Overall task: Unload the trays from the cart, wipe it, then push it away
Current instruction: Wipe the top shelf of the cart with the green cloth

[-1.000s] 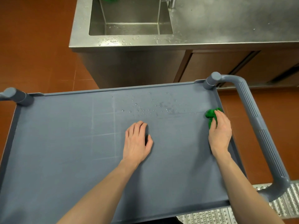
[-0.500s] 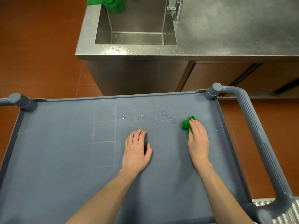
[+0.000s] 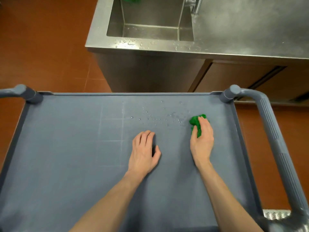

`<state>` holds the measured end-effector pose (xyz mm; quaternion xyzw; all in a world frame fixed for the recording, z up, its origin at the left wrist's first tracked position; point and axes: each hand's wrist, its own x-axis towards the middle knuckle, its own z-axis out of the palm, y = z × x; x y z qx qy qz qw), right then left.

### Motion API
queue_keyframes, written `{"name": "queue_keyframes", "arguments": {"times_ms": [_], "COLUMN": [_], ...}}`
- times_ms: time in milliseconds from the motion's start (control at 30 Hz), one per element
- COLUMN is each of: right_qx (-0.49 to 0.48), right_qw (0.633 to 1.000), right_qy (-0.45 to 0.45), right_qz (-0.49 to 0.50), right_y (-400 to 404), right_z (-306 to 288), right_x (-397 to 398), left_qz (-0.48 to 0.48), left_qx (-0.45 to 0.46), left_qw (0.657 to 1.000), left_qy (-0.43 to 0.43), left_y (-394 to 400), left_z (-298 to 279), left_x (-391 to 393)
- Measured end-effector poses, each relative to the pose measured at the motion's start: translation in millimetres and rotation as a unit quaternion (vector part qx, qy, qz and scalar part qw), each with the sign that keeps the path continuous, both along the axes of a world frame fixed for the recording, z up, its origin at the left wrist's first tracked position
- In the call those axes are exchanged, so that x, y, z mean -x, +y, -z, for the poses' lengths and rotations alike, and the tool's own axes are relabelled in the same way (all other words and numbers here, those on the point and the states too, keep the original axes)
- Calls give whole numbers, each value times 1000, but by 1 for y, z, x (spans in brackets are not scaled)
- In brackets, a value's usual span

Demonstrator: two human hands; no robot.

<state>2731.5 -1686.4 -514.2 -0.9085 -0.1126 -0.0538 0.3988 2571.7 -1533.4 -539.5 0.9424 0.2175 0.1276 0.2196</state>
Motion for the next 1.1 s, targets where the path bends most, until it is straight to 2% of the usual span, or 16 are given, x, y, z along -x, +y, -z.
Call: {"name": "queue_keyframes", "arguments": {"times_ms": [167,267,367,567,700,767,867,1100], "right_qx": [5,7,16,17,3,-1,8,4], "right_qw": [989,981,985,999,996,994,996,999], "right_qy": [-5,-15,-28,-37,-19,-9,-6,-3], "right_qz": [-149,-191,-167,-27,83,106,91,-52], "right_y": [63,67,52,-1,-25,-24,-8,55], "right_z": [8,12,11,4,-3,-6,-7,1], "right_x": [60,60,46,-4,-44,-52,-49,6], "left_qz": [5,7,5,9,8,8,2,-1], "left_qx": [-14,-14,-1,22,34,34,35,50], "left_qw": [1000,1000,1000,999,999,999,999,999], "left_qy": [3,-3,-9,-22,-21,-18,-17,-14], "left_y": [0,0,-2,-4,-5,-5,-2,-1], "left_z": [1,1,0,2,0,-1,-1,-4], "left_x": [1,0,-2,-2,-3,-3,-4,-7]}}
